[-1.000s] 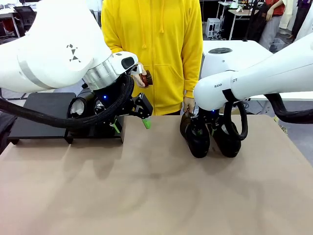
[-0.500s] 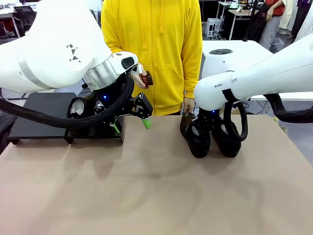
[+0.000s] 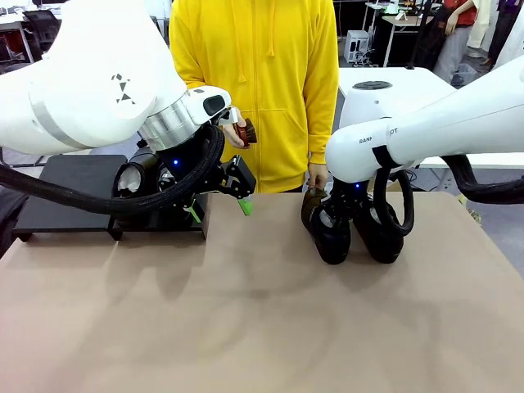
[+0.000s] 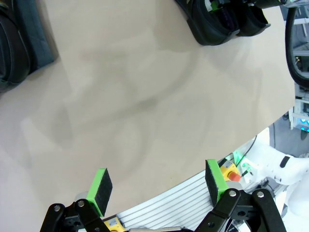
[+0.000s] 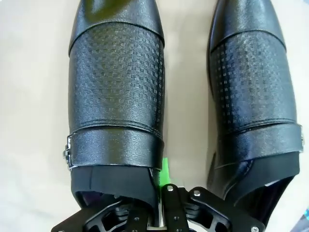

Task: Organize the shoes by placing them on the stand.
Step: Pick up one Shoe and place it in the middle of the table.

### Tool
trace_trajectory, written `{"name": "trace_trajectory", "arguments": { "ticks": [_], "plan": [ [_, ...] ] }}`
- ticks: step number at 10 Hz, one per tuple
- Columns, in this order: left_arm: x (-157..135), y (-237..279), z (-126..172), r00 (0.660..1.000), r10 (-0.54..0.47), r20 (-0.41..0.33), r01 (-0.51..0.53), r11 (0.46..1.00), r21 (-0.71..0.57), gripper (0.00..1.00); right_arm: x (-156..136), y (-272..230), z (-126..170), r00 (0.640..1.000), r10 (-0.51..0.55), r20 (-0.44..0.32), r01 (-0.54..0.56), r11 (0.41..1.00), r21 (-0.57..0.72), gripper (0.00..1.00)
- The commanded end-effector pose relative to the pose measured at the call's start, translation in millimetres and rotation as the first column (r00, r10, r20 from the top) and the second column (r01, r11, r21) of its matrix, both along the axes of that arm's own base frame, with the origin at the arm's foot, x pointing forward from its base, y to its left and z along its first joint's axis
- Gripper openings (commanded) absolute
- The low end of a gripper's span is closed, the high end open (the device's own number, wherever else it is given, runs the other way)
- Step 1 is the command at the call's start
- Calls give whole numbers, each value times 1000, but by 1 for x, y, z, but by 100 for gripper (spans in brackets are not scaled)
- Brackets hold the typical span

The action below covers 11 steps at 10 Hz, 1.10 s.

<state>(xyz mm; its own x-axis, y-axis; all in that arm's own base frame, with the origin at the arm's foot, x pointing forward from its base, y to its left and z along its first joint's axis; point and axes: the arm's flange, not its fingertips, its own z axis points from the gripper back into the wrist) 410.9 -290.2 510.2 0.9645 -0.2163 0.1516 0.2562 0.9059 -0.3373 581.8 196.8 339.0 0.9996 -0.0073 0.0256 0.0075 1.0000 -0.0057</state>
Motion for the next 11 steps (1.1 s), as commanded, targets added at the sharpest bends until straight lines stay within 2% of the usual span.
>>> {"name": "trace_trajectory", "arguments": {
  "ticks": [1, 3, 5, 6, 8, 10, 11],
  "plan": [
    [-2, 1, 0, 1000, 16, 10, -16, 1000, 14, 100, -21, -14, 17, 1000, -17, 17, 17, 999, 36, 0],
    [-2, 1, 0, 1000, 16, 10, -16, 1000, 14, 100, -51, -25, 40, 998, -35, 50, 30, 994, 102, 0],
    [-2, 1, 0, 1000, 16, 10, -16, 1000, 14, 100, -121, -17, 73, 996, 27, 88, -43, 982, 184, 0],
    [-2, 1, 0, 1000, 16, 10, -16, 1000, 14, 100, -160, -3, 76, 991, 92, 93, -111, 967, 228, 0],
    [-2, 1, 0, 1000, 16, 10, -16, 1000, 14, 100, -225, 27, 60, 977, 201, 78, -215, 935, 282, 0],
    [-2, 1, 0, 1000, 16, 10, -16, 1000, 14, 100, -260, 49, 39, 952, 304, 30, -296, 897, 327, 0],
    [-2, 1, 0, 1000, 16, 10, -16, 1000, 14, 100, -272, 54, 39, 952, 302, 52, -301, 893, 336, 0]
  ]
}}
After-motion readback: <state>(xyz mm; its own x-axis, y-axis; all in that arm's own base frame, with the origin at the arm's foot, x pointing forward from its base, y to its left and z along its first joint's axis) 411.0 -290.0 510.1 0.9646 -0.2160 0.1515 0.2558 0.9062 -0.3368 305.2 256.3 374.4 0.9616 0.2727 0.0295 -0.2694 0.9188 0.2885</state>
